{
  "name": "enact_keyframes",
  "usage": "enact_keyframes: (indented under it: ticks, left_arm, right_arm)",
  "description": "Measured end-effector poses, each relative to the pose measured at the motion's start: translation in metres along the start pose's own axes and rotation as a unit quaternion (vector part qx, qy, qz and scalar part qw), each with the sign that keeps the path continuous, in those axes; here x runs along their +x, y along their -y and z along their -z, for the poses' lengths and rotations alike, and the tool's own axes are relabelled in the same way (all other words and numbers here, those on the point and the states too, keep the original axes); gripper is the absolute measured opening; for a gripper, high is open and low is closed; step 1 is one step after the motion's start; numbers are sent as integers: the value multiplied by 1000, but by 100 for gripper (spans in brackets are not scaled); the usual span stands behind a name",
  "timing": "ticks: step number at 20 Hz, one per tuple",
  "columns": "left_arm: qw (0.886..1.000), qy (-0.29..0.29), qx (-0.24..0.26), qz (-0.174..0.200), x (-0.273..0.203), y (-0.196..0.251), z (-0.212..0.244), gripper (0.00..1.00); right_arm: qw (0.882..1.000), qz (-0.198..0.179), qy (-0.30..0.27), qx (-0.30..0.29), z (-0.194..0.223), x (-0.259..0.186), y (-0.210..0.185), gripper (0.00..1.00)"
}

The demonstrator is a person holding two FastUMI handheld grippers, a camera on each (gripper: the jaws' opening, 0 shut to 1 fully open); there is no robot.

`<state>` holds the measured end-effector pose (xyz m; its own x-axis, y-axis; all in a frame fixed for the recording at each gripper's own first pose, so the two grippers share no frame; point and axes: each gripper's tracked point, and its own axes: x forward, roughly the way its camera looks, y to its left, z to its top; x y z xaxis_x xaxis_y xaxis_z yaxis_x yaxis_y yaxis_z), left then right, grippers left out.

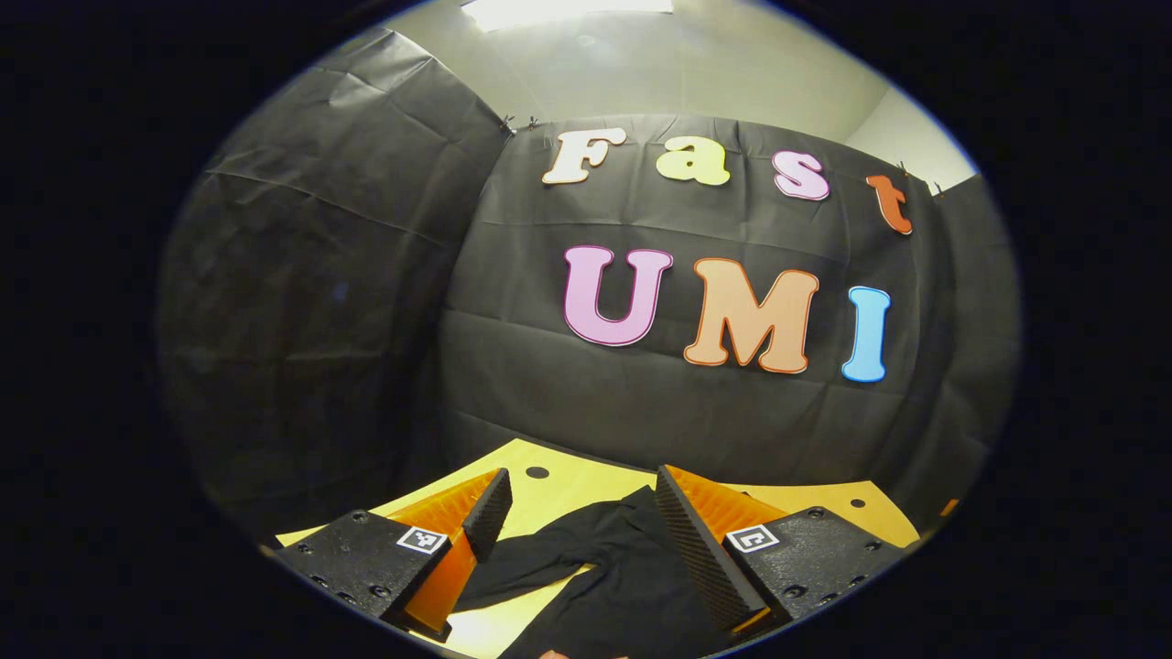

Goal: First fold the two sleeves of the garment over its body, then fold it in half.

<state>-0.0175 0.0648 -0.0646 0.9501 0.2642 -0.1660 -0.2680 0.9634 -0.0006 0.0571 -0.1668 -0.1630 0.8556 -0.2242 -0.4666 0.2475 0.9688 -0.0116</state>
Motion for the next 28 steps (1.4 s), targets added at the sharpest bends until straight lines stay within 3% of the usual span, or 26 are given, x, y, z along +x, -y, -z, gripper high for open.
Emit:
enact_keyframes:
  ticks: [6,7,8,10,12,14,15,16,18,26,28]
  left_arm:
    - [1000,-7,9,-29,-2,-12,3,95]
    - [999,-7,10,-34,-4,-15,4,95]
    - [999,-11,11,-40,-4,-17,7,95]
    - [999,-24,11,-48,-6,-20,15,95]
    - [998,-35,16,-51,-8,-19,24,95]
    - [997,-41,28,-53,-10,-19,28,95]
    - [997,-41,34,-53,-10,-18,29,95]
    - [997,-41,37,-51,-12,-15,29,95]
    - [997,-42,36,-45,-12,-9,31,94]
    - [997,-63,2,-35,-14,0,49,95]
    - [998,-61,6,-33,-13,-1,48,94]
  right_arm:
    - [993,28,-116,-8,60,73,45,99]
    - [990,34,-139,-10,70,80,53,94]
    - [986,41,-160,-15,80,87,61,98]
    - [981,54,-187,-26,91,97,75,94]
    - [977,55,-205,-30,102,102,80,99]
    - [970,53,-236,-34,118,104,82,94]
    - [964,56,-258,-40,130,101,82,99]
    - [964,62,-249,-66,127,99,84,95]
    - [963,59,-246,-90,131,103,84,98]
    - [966,56,-239,-77,130,103,83,99]
    - [967,54,-234,-79,130,104,76,92]
